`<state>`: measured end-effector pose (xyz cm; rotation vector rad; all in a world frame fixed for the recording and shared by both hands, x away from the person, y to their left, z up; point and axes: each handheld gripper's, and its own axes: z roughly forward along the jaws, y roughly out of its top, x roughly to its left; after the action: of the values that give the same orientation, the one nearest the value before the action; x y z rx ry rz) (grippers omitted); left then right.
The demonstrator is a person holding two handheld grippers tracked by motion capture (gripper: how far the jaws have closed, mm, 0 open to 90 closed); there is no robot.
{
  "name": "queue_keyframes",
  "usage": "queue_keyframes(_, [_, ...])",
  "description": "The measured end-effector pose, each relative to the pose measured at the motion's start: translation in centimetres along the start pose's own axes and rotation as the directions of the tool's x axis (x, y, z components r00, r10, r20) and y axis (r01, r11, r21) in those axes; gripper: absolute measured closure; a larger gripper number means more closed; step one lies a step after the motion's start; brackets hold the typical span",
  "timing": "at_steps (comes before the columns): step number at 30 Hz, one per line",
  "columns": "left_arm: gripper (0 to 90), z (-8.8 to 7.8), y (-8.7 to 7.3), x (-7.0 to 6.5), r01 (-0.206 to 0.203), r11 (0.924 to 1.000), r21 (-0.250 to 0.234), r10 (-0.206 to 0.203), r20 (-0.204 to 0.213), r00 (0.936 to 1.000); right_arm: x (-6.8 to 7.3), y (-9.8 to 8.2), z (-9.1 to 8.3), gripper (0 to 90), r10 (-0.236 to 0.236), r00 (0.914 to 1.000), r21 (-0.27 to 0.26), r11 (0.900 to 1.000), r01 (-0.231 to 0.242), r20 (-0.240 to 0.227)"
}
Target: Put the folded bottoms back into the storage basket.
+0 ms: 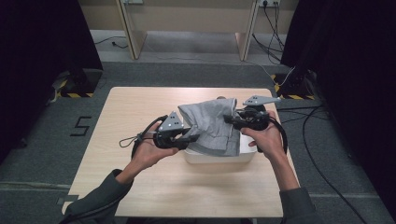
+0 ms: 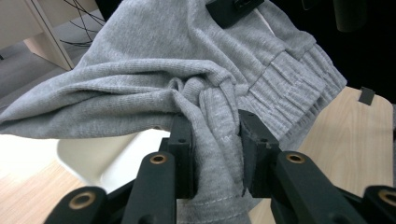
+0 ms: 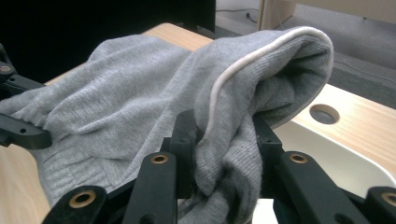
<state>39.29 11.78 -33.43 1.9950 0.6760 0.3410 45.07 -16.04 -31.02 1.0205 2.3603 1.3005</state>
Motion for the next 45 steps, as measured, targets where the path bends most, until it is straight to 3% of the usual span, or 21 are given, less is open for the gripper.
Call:
queue_keyframes(8, [68.7,2.9,-0.1,0.3,0.028,0.9995,0.015,-0.028,0.001,0.9996,-2.3,-0.5,1.1,69.3,0.011,0.9994,0.055,0.998,-0.012,0.034])
queue_keyframes(15, [68.6,4.8,-0.7,1.1,0.059,0.9973,0.043,-0.059,0.002,0.9982,-3.8,-1.6,2.4,69.2,0.030,0.9988,0.078,0.996,-0.033,0.038])
queue_keyframes(28, [68.4,8.4,-2.4,1.9,0.113,0.9887,0.099,-0.113,-0.003,0.9936,-6.2,-3.6,5.3,68.8,0.076,0.9951,0.165,0.982,-0.086,0.063])
queue_keyframes(35, [67.8,9.4,-3.2,2.1,0.129,0.9818,0.139,-0.131,0.003,0.9914,-6.5,-4.7,6.6,68.5,0.093,0.9926,0.210,0.972,-0.107,0.078])
queue_keyframes(41, [66.6,10.1,-3.6,2.5,0.152,0.9707,0.187,-0.155,0.006,0.9878,-6.4,-5.1,7.3,68.3,0.082,0.9912,0.247,0.963,-0.106,0.104])
queue_keyframes(45, [65.9,10.3,-3.7,2.6,0.144,0.9657,0.216,-0.149,0.004,0.9889,-6.3,-5.4,7.8,68.0,0.062,0.9907,0.280,0.955,-0.094,0.121])
